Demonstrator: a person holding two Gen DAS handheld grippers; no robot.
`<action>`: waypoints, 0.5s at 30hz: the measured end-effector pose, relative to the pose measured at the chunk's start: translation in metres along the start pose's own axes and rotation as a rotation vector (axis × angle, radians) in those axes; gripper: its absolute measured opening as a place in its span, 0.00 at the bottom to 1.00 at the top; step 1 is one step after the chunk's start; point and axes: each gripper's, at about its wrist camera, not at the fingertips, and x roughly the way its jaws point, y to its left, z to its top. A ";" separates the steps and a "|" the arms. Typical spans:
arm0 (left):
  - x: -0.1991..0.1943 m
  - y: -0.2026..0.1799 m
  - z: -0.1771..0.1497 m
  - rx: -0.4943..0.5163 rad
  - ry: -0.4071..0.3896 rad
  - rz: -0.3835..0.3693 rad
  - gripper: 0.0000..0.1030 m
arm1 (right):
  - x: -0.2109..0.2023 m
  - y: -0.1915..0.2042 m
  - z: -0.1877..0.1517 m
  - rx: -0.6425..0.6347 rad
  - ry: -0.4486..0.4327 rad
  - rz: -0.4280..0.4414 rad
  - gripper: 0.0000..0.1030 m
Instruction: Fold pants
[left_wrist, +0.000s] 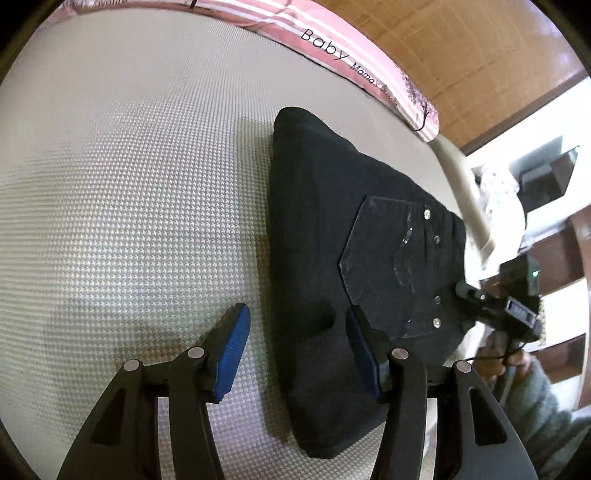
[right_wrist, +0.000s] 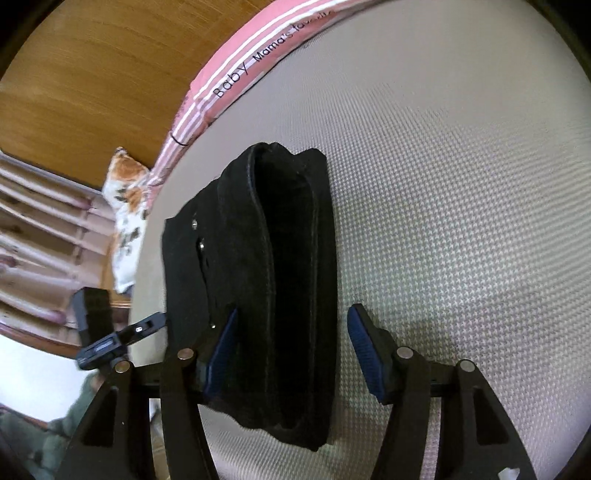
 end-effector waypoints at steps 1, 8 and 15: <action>0.002 0.001 0.002 -0.008 0.012 -0.019 0.53 | 0.000 -0.003 0.001 0.007 0.009 0.020 0.55; 0.018 -0.001 0.020 -0.007 0.054 -0.114 0.53 | 0.019 -0.011 0.018 0.035 0.052 0.156 0.46; 0.026 0.010 0.036 -0.066 0.021 -0.191 0.53 | 0.046 -0.001 0.039 0.013 0.067 0.221 0.36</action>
